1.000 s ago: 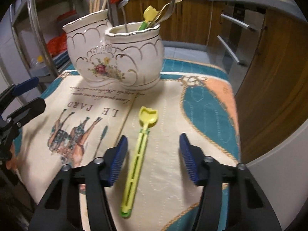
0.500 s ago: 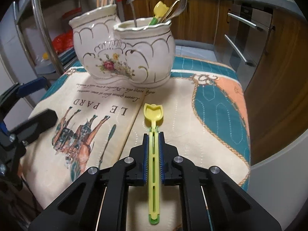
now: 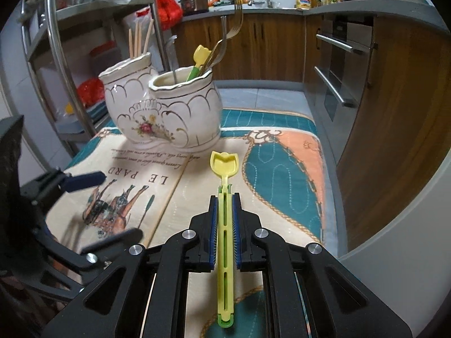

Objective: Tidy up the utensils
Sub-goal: 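Grasp the last wooden chopstick with the left tool while the right tool holds the yellow spoon, then carry the chopstick over the tall cup while the right tool carries the yellow spoon over the short cup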

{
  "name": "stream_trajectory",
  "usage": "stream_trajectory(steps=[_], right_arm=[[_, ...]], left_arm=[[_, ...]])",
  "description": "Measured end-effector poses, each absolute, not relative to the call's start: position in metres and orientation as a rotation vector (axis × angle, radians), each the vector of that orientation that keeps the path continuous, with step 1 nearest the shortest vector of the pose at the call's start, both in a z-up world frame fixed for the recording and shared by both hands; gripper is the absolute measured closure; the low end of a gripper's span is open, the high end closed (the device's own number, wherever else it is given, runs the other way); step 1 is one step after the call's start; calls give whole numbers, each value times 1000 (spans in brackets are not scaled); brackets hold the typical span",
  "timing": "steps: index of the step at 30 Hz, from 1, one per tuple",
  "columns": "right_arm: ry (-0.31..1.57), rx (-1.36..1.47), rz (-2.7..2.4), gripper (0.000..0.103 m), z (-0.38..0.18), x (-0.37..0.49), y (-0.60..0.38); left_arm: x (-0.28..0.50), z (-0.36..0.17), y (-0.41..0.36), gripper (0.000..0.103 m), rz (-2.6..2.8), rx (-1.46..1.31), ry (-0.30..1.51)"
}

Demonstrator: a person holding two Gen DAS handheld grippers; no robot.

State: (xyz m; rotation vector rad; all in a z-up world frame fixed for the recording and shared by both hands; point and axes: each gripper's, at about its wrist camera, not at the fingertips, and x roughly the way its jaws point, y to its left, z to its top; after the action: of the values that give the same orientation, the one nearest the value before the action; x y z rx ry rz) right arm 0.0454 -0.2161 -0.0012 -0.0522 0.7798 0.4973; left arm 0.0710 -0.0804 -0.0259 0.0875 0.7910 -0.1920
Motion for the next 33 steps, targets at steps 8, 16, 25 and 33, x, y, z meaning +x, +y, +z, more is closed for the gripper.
stream_trajectory(steps=[8, 16, 25, 33], right_arm=[[765, -28, 513, 92, -2, 42, -223], [746, -20, 528, 92, 3, 38, -225], [737, -37, 541, 92, 7, 34, -217], [724, -46, 537, 92, 12, 31, -210]], left_arm=[[72, -40, -102, 67, -230, 157, 852], [67, -29, -83, 97, -306, 212, 883], [57, -25, -57, 97, -364, 328, 964], [61, -32, -57, 96, -352, 271, 941]])
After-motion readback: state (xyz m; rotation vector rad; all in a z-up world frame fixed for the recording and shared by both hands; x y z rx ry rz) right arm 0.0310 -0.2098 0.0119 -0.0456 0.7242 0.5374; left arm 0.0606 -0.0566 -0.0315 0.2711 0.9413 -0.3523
